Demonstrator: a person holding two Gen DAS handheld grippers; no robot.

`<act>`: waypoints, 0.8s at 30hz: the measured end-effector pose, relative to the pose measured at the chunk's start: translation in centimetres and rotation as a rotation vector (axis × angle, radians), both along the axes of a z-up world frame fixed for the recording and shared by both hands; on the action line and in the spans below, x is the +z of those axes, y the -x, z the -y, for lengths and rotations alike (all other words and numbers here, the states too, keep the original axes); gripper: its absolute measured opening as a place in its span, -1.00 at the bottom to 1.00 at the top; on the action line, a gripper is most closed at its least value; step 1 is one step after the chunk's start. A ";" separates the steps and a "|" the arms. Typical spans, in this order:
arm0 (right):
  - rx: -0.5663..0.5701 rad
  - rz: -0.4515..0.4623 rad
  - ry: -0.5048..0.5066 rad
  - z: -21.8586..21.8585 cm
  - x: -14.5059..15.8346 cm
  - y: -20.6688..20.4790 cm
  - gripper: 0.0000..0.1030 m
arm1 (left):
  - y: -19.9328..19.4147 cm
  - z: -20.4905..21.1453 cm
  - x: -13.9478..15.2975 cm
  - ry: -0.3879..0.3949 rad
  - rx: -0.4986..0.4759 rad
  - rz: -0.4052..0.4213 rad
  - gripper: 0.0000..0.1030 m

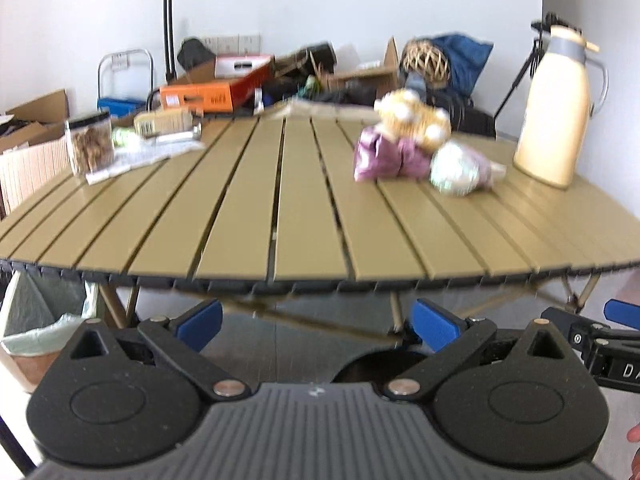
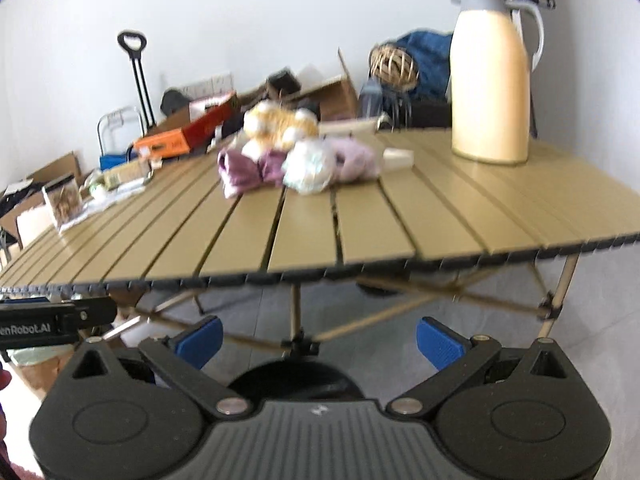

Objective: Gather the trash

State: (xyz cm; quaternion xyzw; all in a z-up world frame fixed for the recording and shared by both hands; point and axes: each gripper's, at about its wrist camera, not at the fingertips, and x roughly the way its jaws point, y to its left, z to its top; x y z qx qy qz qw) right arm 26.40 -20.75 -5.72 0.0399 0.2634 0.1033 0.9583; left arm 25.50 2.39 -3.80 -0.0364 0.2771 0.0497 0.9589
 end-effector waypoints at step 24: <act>-0.018 0.223 0.007 -1.3 1.9 -9.8 1.00 | -9.2 1.7 4.5 -0.022 0.046 0.169 1.00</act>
